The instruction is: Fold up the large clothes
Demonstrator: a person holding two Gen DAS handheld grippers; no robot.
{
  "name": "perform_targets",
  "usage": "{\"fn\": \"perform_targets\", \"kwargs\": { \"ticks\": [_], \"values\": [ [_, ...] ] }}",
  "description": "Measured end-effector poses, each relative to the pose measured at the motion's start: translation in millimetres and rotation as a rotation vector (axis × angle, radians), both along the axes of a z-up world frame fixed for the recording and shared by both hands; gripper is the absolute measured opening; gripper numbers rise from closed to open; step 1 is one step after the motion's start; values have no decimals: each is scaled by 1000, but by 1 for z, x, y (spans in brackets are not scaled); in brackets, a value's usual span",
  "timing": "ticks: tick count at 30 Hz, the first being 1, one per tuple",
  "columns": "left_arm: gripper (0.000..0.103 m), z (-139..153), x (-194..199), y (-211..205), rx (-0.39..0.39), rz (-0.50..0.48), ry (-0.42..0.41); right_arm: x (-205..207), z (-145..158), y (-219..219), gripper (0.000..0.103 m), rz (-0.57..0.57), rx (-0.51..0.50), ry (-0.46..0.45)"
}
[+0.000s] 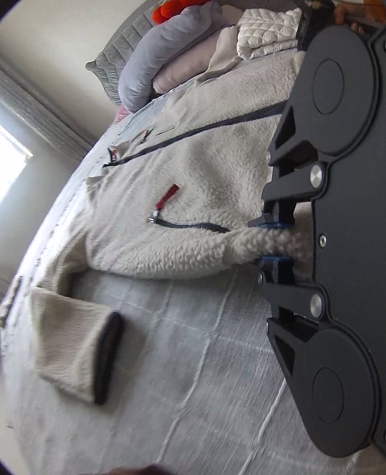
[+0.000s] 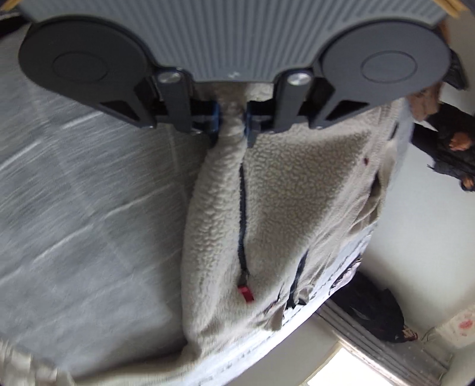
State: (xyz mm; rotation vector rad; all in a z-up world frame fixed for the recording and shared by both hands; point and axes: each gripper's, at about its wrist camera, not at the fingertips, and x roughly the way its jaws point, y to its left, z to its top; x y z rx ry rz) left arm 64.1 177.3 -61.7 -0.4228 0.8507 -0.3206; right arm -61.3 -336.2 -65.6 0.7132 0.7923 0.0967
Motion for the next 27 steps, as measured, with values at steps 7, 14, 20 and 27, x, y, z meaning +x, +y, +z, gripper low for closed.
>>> {"fn": "perform_targets", "kwargs": {
  "ticks": [7,14,20,27],
  "values": [
    [14,38,-36,-22,54,-86,-41,-42,62,-32,8,-98,-308,-19],
    [33,-9,-32,-42,309,-127,18,-32,23,-30,4,-131,-558,210],
    [85,20,-28,-25,436,-69,-135,-37,44,-19,42,-89,-511,113],
    [85,25,40,6,510,25,-235,13,65,27,71,37,-560,18]
  ]
}}
